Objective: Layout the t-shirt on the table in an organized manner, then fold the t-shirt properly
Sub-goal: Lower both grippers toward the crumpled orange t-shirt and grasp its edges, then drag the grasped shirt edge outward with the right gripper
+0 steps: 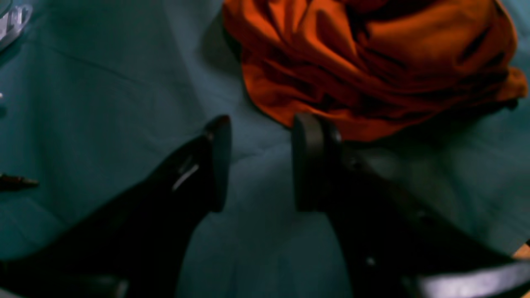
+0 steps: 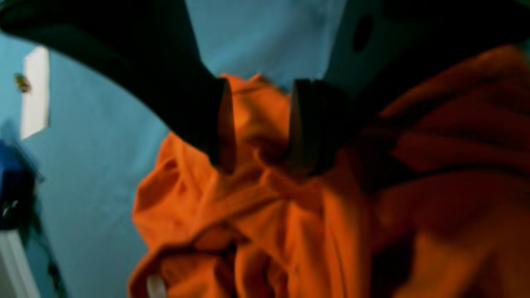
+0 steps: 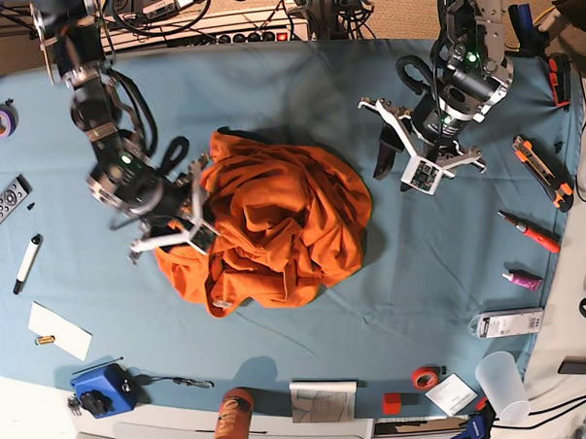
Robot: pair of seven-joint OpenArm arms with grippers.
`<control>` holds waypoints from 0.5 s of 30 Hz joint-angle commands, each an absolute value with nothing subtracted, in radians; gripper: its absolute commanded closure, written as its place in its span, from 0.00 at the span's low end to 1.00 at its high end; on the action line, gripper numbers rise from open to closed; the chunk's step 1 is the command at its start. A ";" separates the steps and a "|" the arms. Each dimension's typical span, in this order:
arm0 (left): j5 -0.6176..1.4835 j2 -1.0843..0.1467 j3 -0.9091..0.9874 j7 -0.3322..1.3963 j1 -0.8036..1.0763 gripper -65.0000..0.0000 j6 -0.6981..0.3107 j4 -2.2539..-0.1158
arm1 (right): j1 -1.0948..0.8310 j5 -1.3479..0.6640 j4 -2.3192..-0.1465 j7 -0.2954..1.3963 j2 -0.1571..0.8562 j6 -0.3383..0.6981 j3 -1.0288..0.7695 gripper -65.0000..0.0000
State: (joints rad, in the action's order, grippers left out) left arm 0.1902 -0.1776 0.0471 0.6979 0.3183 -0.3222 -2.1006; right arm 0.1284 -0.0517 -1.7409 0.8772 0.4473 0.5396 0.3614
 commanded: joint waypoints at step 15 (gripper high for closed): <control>0.194 -0.177 0.048 0.672 0.316 0.60 -0.321 -2.120 | 0.236 0.023 -1.714 0.886 0.421 0.289 0.363 1.00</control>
State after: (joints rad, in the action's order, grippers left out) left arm 0.1902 -0.1768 0.0471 0.6975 0.3206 -0.3222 -2.1006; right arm 0.2104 0.0151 -1.6928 0.9020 0.4091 0.3058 0.3752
